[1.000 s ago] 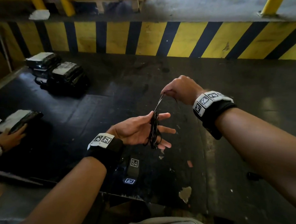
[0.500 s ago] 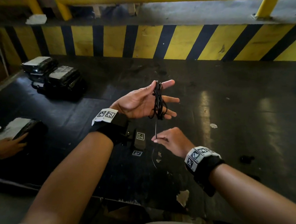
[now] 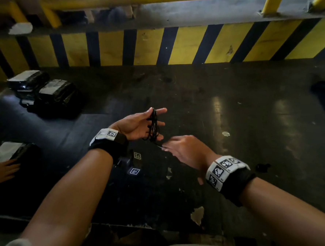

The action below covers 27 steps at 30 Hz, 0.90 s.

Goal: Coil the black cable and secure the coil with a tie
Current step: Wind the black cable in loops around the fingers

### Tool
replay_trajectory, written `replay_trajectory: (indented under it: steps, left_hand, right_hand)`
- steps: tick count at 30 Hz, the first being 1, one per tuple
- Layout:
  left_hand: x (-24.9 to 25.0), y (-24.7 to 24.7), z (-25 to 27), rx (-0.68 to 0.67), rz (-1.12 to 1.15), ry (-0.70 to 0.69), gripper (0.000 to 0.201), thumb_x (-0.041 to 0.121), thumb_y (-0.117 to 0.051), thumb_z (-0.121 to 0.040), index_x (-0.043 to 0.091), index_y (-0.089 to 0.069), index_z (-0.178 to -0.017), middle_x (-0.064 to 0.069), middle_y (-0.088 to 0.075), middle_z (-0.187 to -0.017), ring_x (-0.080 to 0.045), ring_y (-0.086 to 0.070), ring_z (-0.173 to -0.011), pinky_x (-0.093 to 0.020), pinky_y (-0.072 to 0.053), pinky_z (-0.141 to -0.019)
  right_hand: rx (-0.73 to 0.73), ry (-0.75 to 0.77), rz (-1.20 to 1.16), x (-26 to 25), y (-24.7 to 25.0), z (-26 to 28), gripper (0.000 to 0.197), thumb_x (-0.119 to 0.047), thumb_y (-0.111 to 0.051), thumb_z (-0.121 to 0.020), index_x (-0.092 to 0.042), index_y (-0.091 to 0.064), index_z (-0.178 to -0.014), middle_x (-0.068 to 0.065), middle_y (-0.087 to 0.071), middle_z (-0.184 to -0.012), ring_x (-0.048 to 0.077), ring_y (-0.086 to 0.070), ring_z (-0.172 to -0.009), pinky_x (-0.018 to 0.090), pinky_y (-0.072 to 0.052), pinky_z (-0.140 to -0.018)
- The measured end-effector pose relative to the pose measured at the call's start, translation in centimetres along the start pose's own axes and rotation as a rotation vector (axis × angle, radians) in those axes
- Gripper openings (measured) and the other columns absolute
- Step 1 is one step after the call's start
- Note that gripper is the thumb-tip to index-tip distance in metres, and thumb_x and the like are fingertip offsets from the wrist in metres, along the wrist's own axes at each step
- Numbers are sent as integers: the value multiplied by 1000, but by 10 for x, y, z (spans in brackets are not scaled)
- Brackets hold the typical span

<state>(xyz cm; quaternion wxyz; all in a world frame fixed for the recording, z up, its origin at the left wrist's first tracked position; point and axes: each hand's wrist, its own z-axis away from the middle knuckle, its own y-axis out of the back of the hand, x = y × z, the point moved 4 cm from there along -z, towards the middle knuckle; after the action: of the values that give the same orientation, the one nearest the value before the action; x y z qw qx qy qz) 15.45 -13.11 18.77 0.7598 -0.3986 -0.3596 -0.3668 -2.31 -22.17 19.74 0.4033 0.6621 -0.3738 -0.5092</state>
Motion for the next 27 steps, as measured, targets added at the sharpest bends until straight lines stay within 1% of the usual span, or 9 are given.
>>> replay_trajectory:
  steps: [3,5,9,12,16,20,24,25,27]
  left_hand:
    - [-19,2,2,26,-3,42,54,45,-57,-95,23,-56,-145,-28,-33,-155,-45,-46,-133,-65,-39,-109]
    - [-28,-2,4,23,17,67,49,42,-53,-98,18,-61,-140,-28,-34,-149,-43,-43,-131,-66,-42,-106]
    - [-33,-23,9,-64,-6,145,44,44,-57,-93,24,-70,-130,-24,-32,-156,-42,-56,-121,-57,-54,-94]
    - [-41,-34,14,-140,-66,210,51,48,-60,-91,28,-63,-138,-24,-34,-156,-45,-61,-118,-59,-48,-104]
    - [-45,-43,21,-217,-45,220,52,47,-57,-95,29,-57,-143,-23,-33,-159,-55,-49,-130,-67,-32,-114]
    - [-39,-61,32,-353,-47,189,56,46,-61,-94,25,-54,-145,-20,-39,-158,-53,-46,-131,-64,-35,-113]
    - [-29,-78,45,-473,24,115,53,43,-61,-96,21,-55,-144,-19,-39,-157,-54,-41,-133,-64,-33,-112]
    - [-26,-81,49,-500,40,94,52,42,-61,-96,20,-57,-143,-20,-37,-158,-53,-42,-133,-64,-33,-112]
    - [-20,-88,53,-567,52,47,49,41,-59,-98,19,-58,-142,-21,-31,-160,-56,-40,-133,-64,-32,-112]
  right_hand:
    - [10,13,169,6,32,-10,27,-16,-56,-101,-21,-66,-126,5,-70,-117,20,-66,-105,39,-59,-87]
    - [12,36,238,8,52,-17,32,-13,-58,-99,-22,-65,-129,4,-69,-119,20,-63,-108,38,-58,-88]
    - [7,68,339,10,74,-35,30,-8,-60,-97,-18,-69,-123,4,-70,-120,22,-64,-108,39,-58,-86]
    - [67,57,367,21,88,-47,28,-5,-63,-95,-18,-72,-119,2,-73,-117,23,-67,-105,39,-59,-83]
    - [63,71,373,26,96,-51,27,-7,-64,-96,-19,-75,-117,1,-75,-116,24,-70,-107,40,-57,-87]
    - [73,32,246,34,91,-51,21,-18,-65,-97,-20,-77,-113,2,-77,-114,23,-74,-104,44,-58,-89]
    - [109,-8,33,49,78,-41,19,-14,-71,-93,-19,-80,-108,0,-80,-106,15,-76,-96,36,-60,-88]
    - [114,-37,-26,51,75,-37,20,-11,-72,-91,-19,-81,-107,0,-80,-104,13,-76,-94,29,-59,-88]
    - [97,-99,-104,51,68,-26,25,-3,-73,-87,-18,-81,-105,-3,-81,-100,4,-75,-89,7,-51,-82]
